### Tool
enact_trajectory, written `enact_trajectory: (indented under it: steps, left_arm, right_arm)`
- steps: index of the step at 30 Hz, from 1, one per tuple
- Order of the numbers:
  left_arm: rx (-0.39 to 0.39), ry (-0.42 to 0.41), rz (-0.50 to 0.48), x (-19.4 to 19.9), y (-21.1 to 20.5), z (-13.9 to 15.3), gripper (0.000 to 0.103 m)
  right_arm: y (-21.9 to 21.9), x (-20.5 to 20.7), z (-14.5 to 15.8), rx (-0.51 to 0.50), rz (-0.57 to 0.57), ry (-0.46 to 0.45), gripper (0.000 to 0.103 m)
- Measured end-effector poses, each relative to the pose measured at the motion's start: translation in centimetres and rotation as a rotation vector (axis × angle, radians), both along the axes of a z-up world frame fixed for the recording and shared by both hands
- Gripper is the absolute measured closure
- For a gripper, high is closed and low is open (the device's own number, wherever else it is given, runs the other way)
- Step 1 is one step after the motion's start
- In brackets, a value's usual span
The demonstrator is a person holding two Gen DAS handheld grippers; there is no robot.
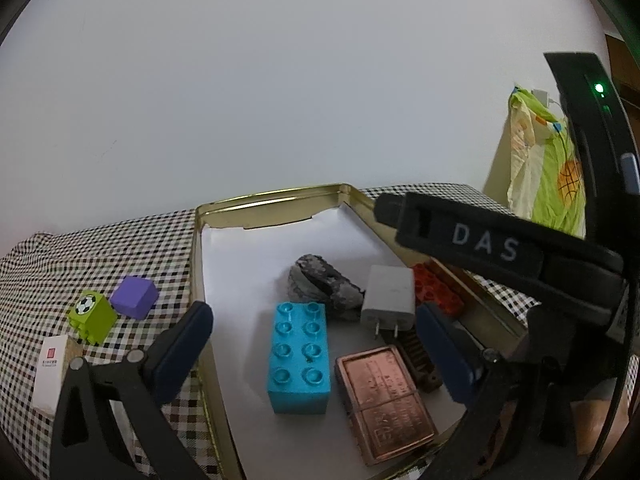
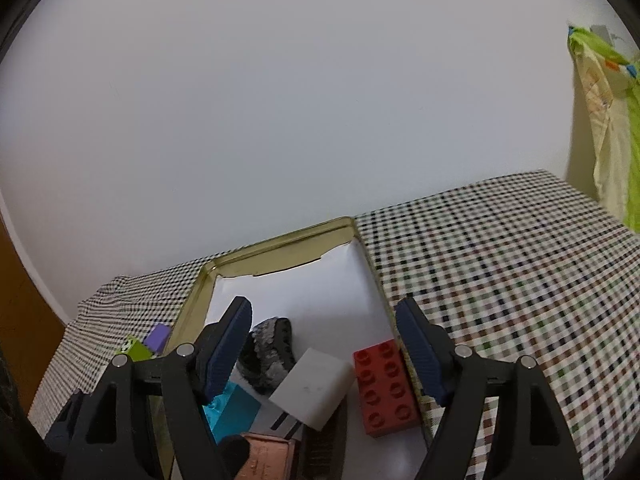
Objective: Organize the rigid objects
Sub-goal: 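Lift both tools out of the tin toward the remaining objects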
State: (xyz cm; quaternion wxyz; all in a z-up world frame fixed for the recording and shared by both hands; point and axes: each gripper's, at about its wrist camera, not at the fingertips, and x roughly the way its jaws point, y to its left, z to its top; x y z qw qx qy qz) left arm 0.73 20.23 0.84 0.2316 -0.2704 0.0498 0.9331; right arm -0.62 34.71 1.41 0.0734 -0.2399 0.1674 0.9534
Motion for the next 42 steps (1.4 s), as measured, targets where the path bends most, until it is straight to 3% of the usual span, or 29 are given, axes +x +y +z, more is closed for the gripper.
enact_trajectory:
  steps: [10,12,33,42]
  left_arm:
    - [-0.012,0.051,0.039,0.1,-0.5,0.3,0.001]
    - [-0.014,0.055,0.047,0.1,-0.7,0.3,0.001]
    - [0.010,0.048,0.085,-0.4,-3.3,0.5,0.001]
    - [0.010,0.056,0.100,-0.7,-4.8,0.6,0.001]
  right_arm:
    - [-1.1,0.5,0.7,0.126,-0.052,0.024,0.023]
    - [-1.2,0.7,0.8,0.131,-0.057,0.031,0.018]
    - [-1.7,1.8,1.1,0.160,-0.120,0.068,0.017]
    - [-2.3,3.3,1.5,0.174,-0.176,0.139,0.017]
